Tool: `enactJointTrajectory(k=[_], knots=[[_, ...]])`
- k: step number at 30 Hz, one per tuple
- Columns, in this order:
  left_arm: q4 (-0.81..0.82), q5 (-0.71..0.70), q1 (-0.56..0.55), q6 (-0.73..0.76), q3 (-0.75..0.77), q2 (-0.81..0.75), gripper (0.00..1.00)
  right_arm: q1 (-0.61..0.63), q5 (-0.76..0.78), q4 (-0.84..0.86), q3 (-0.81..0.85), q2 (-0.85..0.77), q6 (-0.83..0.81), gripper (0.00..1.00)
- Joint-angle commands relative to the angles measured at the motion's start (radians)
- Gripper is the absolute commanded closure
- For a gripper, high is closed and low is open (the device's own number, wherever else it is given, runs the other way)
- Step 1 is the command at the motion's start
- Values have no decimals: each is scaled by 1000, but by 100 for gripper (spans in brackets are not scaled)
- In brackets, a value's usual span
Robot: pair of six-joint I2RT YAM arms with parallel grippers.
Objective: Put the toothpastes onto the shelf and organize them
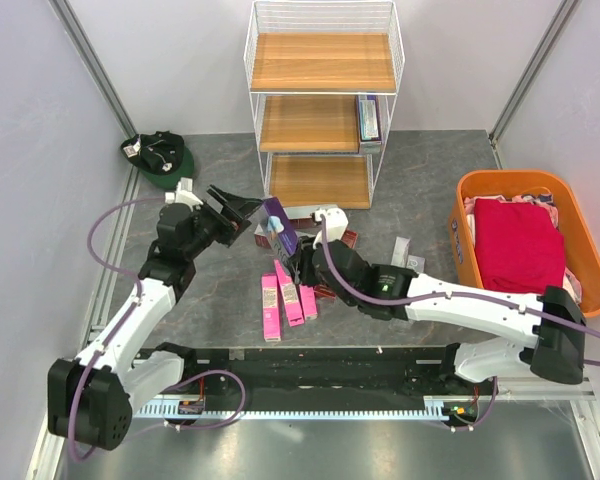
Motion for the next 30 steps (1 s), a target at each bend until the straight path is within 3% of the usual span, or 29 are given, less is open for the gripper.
enactJointTrajectory(k=[1, 13, 30], knots=[[-239, -116, 2, 247, 89, -59, 4, -62, -99, 60, 21, -83, 15, 85], [-500, -301, 2, 482, 187, -102, 3, -215, -300, 92, -55, -230, 46, 86], [-526, -311, 2, 545, 194, -62, 2, -400, -544, 92, -47, -296, 55, 87]])
